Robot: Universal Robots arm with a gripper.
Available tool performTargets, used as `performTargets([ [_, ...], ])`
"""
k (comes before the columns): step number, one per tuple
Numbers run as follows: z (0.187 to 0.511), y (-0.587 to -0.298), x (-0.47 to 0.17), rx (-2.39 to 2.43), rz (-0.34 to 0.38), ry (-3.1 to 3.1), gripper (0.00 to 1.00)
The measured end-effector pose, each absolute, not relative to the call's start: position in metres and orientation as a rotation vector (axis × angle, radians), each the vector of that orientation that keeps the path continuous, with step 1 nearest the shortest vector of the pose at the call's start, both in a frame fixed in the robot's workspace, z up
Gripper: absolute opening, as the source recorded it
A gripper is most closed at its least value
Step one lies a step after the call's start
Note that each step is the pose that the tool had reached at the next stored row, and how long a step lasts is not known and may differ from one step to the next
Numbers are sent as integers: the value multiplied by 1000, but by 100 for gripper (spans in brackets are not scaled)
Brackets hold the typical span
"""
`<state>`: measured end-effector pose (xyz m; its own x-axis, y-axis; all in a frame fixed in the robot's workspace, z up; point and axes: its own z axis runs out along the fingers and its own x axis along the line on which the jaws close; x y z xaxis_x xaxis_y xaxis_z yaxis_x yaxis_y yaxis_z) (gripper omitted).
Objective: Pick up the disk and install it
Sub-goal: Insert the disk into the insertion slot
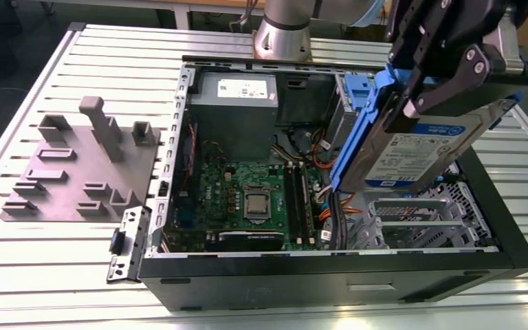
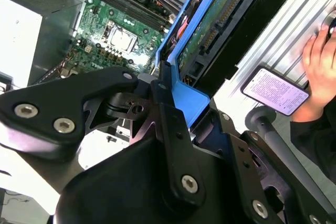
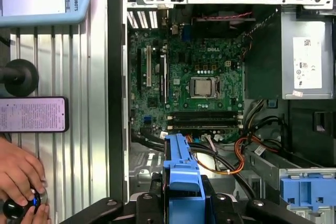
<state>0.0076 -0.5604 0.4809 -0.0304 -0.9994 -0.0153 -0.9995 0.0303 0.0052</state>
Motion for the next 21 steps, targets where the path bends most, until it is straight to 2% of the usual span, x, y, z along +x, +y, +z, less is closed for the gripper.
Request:
performTargets([
  [21, 463, -566, 51, -2189, 21, 2242, 37],
])
